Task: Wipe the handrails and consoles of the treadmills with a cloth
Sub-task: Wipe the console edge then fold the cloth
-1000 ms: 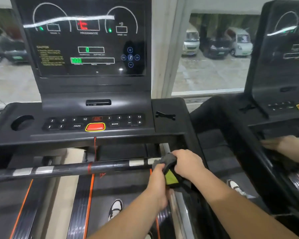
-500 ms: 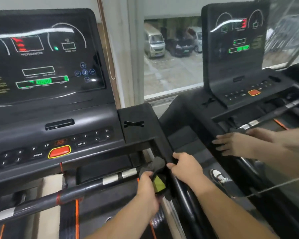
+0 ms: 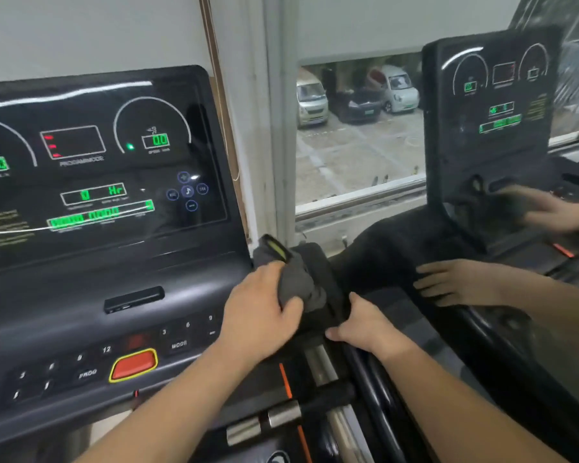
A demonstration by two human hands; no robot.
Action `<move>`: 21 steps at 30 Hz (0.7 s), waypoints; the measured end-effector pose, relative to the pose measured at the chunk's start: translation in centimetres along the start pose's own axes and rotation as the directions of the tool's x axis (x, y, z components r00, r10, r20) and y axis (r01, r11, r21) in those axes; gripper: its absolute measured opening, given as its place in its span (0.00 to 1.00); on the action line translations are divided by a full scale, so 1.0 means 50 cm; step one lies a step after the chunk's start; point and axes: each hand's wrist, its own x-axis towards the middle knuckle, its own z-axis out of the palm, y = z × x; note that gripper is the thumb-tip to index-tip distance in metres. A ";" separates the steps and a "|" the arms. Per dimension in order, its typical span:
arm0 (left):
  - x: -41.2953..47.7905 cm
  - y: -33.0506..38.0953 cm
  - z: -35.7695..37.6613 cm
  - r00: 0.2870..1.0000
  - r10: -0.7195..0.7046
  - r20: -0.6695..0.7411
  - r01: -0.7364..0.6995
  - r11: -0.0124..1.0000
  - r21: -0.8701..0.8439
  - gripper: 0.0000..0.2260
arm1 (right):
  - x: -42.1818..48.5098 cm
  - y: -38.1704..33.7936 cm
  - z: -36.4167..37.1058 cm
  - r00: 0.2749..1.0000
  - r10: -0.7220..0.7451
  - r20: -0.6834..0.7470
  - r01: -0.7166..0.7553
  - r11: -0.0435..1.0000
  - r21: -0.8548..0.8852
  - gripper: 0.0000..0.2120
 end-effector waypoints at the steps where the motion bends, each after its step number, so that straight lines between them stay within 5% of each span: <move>1: 0.014 -0.018 0.022 0.989 0.076 0.123 -0.100 0.974 0.201 0.24 | 0.013 -0.007 0.006 1.000 0.026 -0.002 -0.026 0.998 -0.055 0.42; 3: 0.027 -0.039 0.074 0.911 0.049 0.410 -0.220 0.897 0.382 0.32 | 0.033 -0.018 0.013 0.998 0.055 -0.031 -0.059 0.985 -0.164 0.33; 5: 0.045 -0.051 0.104 0.837 0.007 0.547 -0.259 0.886 0.384 0.38 | 0.043 -0.033 0.008 0.995 0.095 -0.031 -0.099 0.969 -0.225 0.34; 11: 0.114 -0.044 0.104 0.772 -0.009 0.636 -0.301 0.875 0.378 0.32 | 0.053 -0.038 0.009 0.989 0.132 -0.068 -0.145 0.953 -0.267 0.38; 16: 0.190 -0.012 0.137 0.762 -0.119 0.637 -0.158 0.919 0.362 0.26 | 0.055 -0.049 0.013 0.988 0.131 -0.087 -0.150 0.946 -0.287 0.35; 21: 0.066 -0.086 0.133 0.821 0.073 0.567 -0.285 0.912 0.295 0.33 | 0.056 -0.045 0.021 0.987 0.100 -0.129 -0.136 0.940 -0.312 0.29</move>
